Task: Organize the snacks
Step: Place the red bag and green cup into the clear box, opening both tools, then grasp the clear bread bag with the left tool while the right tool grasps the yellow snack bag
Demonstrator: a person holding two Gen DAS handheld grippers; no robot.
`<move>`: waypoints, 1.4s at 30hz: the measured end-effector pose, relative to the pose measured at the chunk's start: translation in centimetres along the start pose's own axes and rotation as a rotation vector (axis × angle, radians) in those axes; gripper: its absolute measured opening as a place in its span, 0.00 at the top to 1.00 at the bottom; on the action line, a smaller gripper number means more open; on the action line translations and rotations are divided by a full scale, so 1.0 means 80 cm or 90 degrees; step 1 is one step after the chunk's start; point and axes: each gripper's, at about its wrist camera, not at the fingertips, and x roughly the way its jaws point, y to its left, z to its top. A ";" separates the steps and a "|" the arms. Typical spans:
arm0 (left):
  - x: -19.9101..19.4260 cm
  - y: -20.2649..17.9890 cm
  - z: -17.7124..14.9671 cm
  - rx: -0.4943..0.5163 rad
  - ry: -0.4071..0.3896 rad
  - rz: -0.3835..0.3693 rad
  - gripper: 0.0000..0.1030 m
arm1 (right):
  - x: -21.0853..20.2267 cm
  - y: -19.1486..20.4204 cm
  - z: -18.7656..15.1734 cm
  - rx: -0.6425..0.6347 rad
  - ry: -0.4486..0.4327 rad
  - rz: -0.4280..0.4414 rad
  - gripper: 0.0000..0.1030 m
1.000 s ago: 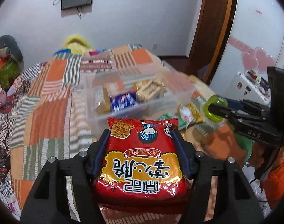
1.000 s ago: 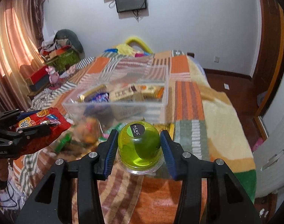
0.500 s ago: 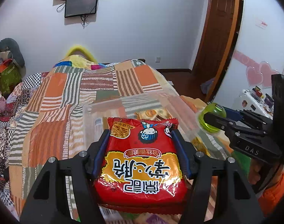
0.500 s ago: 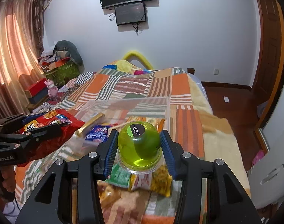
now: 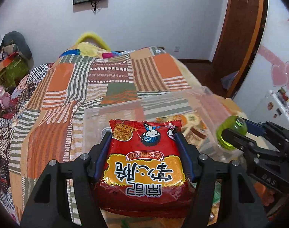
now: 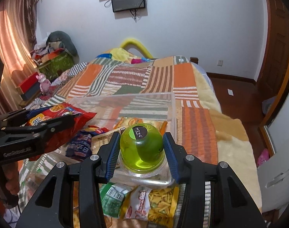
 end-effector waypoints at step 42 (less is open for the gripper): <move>-0.082 0.073 -0.151 -0.045 0.089 0.029 0.15 | -0.058 -0.032 -0.066 -0.003 0.034 -0.047 0.23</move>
